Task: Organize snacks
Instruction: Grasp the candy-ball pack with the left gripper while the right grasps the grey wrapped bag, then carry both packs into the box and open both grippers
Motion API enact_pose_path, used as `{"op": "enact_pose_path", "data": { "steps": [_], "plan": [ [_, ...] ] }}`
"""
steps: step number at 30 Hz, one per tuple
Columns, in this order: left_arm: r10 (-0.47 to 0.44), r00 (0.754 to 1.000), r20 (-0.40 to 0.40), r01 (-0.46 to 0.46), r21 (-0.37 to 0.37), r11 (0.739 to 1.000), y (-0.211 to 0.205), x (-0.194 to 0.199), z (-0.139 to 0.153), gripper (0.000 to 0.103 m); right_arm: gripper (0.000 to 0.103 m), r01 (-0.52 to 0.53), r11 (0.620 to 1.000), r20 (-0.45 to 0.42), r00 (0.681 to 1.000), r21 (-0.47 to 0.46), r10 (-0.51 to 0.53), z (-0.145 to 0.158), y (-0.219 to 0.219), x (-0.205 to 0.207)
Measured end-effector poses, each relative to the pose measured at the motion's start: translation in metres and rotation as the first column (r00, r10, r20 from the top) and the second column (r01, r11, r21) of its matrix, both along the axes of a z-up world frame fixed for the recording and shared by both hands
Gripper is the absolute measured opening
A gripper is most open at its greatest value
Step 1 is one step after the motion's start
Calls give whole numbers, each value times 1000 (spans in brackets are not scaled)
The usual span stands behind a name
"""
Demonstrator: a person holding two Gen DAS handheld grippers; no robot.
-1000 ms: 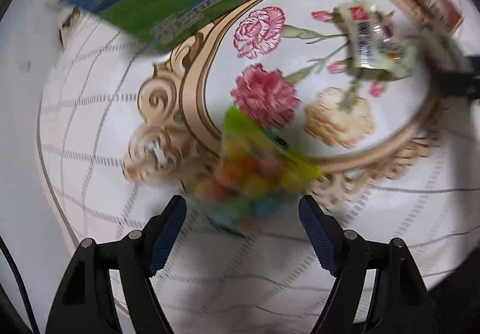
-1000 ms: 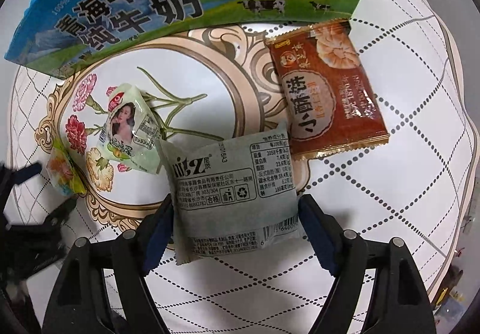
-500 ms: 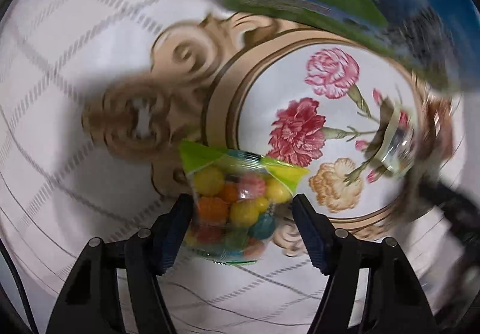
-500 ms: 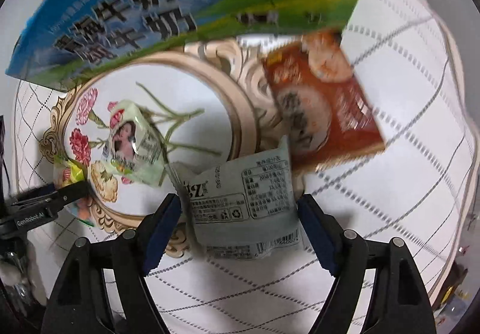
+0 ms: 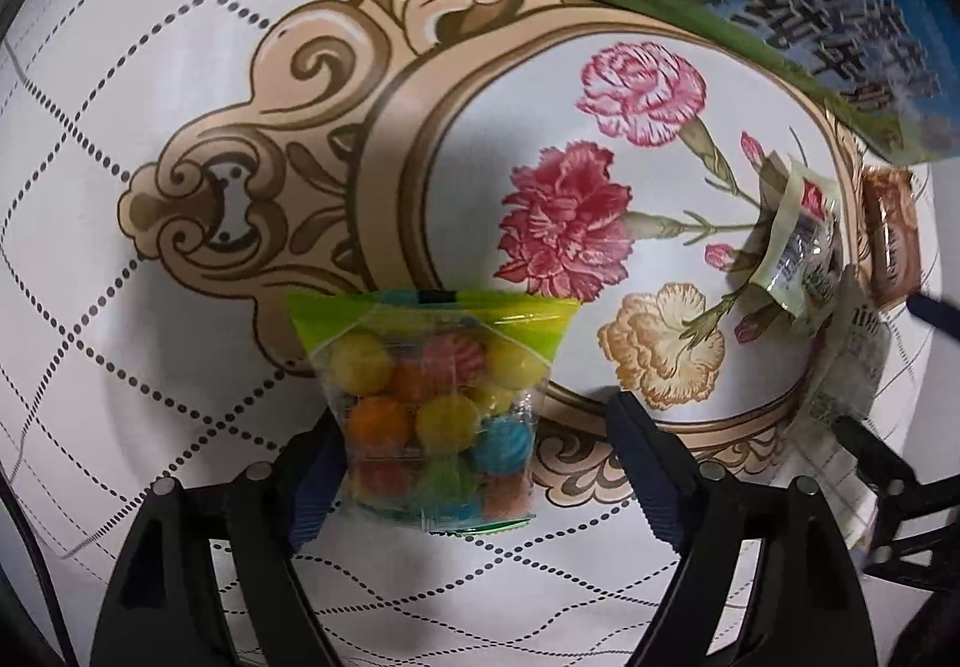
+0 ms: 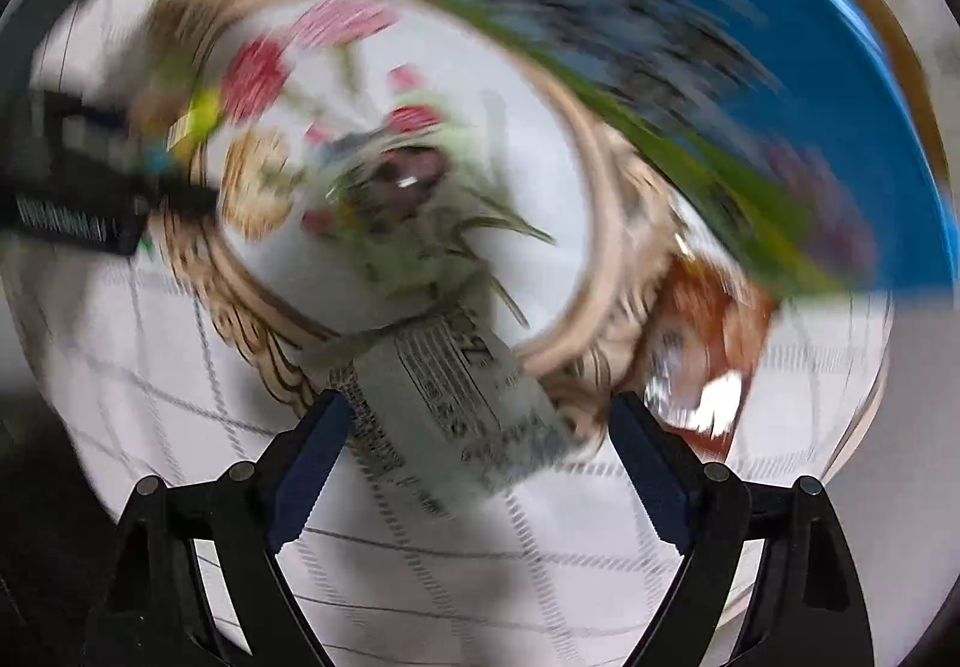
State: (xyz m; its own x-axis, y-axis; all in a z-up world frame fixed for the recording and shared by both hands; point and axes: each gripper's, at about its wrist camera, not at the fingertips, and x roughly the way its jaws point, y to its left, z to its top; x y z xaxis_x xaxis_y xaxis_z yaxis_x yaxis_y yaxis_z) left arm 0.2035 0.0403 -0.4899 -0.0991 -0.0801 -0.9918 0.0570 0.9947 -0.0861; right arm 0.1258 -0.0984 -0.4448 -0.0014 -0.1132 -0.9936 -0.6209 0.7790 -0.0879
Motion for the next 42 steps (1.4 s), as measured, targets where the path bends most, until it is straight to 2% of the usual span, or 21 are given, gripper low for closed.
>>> {"op": "enact_pose_path", "data": {
  "steps": [2,4,5,7,8,9,11,13,14,15,16,18,19,21,22,23,24,26,29,33,42],
  "plan": [
    [-2,1000,5,2,7,1000,-17,-8,-1,84,90,-40,999,-23,999,-17,39,-8,7,0],
    [6,1000,4,-6,4,1000,-31,-7,0,84,88,-10,1000,-52,999,3,10,-13,7,3],
    [12,1000,4,-12,-1,1000,-36,-7,0,84,80,41,999,-75,996,34,-38,-15,3,5],
    [28,1000,4,-28,-14,1000,-34,0,-4,84,79,203,977,-113,974,62,-195,-20,-17,12],
    [34,999,4,-34,-18,999,-33,1,-2,84,78,292,953,-145,949,77,-279,-21,-27,13],
    [40,999,5,-40,-22,999,-21,-10,-1,84,72,384,918,-186,913,93,-363,-24,-40,14],
    [52,999,5,-52,-22,998,-21,-11,1,84,72,580,802,-273,802,144,-531,-30,-70,15],
    [57,998,6,-57,-17,998,-15,-6,-4,84,72,685,705,-315,720,184,-618,-29,-89,15],
    [58,998,6,-57,-19,998,-5,-7,2,84,77,711,675,-332,697,197,-636,-27,-96,16],
    [59,998,7,-59,-24,998,12,-11,13,84,88,716,667,-341,691,205,-637,-25,-100,15],
    [64,998,12,-64,-29,998,7,-11,12,84,90,706,677,-338,702,210,-627,-23,-100,16],
    [68,997,19,-67,-45,997,-11,-13,10,83,90,645,740,-258,760,192,-596,-18,-94,15],
    [67,997,27,-66,-54,996,-18,-13,9,81,90,629,757,-239,773,177,-587,-17,-80,6],
    [55,997,47,-53,-41,998,-28,-16,9,64,90,611,777,-191,789,150,-583,-20,-74,2],
    [43,997,59,-41,-31,999,-35,-17,9,60,90,613,776,-174,788,149,-590,-20,-72,-1],
    [33,997,67,-31,-24,999,-39,-21,10,52,88,621,769,-145,784,152,-604,-18,-73,-2],
    [25,997,71,-23,-22,999,-41,-24,11,51,84,620,771,-117,784,146,-609,-15,-72,-3],
    [5,997,71,-4,-17,1000,-45,-34,12,50,67,609,782,-68,793,137,-606,-14,-54,-16],
    [-4,998,56,5,-22,1000,-48,-52,11,50,64,589,797,-52,807,135,-588,-8,-50,-39],
    [5,999,39,-4,-37,999,-50,-73,9,50,64,595,792,-79,804,138,-590,-3,-52,-56],
    [-9,1000,28,9,-15,1000,-53,-78,-4,51,66,658,739,-110,753,143,-649,-8,-62,-74]
  ]
}}
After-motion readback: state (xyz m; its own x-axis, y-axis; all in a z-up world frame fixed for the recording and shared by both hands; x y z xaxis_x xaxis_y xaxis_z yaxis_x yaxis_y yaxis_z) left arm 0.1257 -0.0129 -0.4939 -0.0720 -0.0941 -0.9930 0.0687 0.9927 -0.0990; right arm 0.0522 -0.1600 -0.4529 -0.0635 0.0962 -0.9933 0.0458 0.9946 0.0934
